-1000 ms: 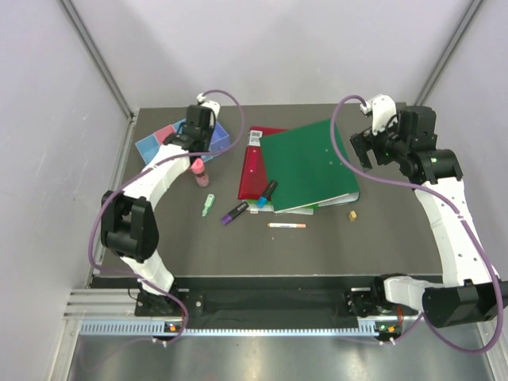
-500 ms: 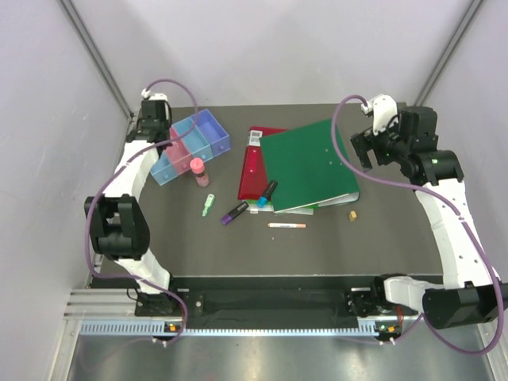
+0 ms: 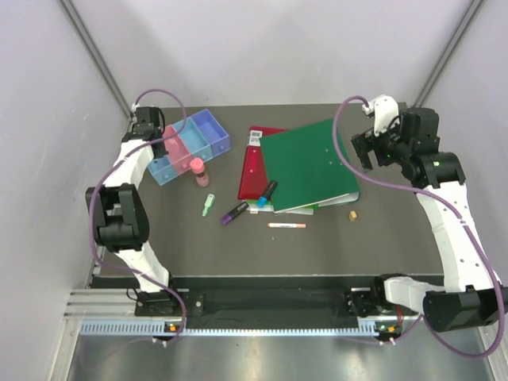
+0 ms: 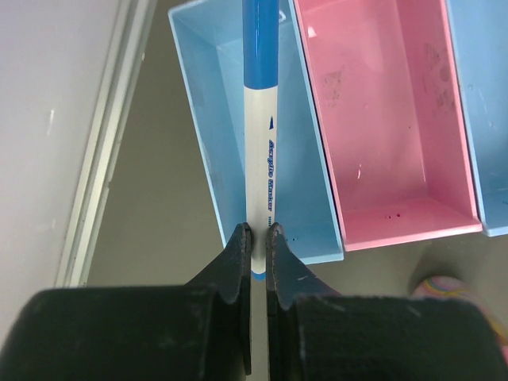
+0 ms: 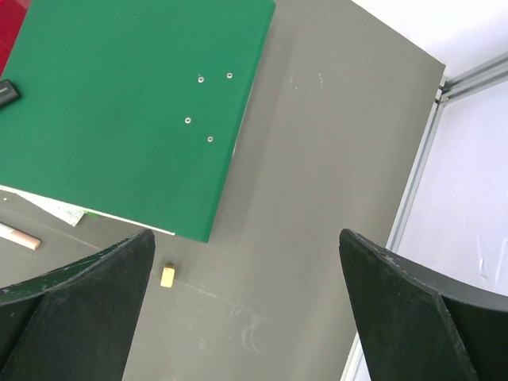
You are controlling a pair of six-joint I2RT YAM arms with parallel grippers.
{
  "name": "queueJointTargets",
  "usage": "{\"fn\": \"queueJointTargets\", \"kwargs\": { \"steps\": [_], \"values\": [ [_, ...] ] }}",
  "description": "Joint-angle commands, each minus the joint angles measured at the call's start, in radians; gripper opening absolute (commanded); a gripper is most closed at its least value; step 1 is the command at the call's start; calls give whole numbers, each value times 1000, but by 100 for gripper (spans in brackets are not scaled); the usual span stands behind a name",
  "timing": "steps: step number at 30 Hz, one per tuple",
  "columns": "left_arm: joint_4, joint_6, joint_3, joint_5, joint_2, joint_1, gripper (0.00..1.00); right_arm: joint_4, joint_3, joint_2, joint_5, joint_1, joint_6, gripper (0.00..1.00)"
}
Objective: Sort the stationery into containers
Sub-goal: Place the pen in the storage box, then pick up the pen from the center of the board.
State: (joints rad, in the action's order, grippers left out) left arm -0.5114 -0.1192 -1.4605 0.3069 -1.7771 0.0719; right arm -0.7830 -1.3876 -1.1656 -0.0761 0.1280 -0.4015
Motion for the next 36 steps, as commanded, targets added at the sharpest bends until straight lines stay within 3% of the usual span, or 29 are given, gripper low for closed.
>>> {"fn": "queueJointTargets", "kwargs": {
  "steps": [1, 8, 11, 12, 13, 17, 25, 34, 36],
  "values": [
    [5, -30, 12, 6, -22, 14, 0, 19, -4, 29, -8, -1, 13, 100],
    [4, -34, 5, 23, -74, 31, 3, 14, -11, 29, -8, -1, 15, 99],
    [11, -30, 6, 21, -81, 32, 14, 13, -11, 30, -8, -1, 18, 99],
    [14, -28, 8, 18, -76, 34, 21, 11, -11, 29, -10, -1, 20, 100],
    [23, -23, 12, 14, -73, 32, 35, 11, -10, 32, -8, -1, 20, 100],
    [37, -11, 12, 1, -59, 32, 55, 7, -10, 32, -13, -1, 21, 99],
    [68, 50, -17, -78, 13, 32, 56, 2, -7, 35, -14, -1, 18, 100],
    [137, 275, 37, -478, 188, -43, 61, 5, 4, 38, -16, -1, 21, 100],
    [120, 352, 52, -544, 217, -104, 61, 4, 7, 37, -17, -1, 23, 100]
  ]
}}
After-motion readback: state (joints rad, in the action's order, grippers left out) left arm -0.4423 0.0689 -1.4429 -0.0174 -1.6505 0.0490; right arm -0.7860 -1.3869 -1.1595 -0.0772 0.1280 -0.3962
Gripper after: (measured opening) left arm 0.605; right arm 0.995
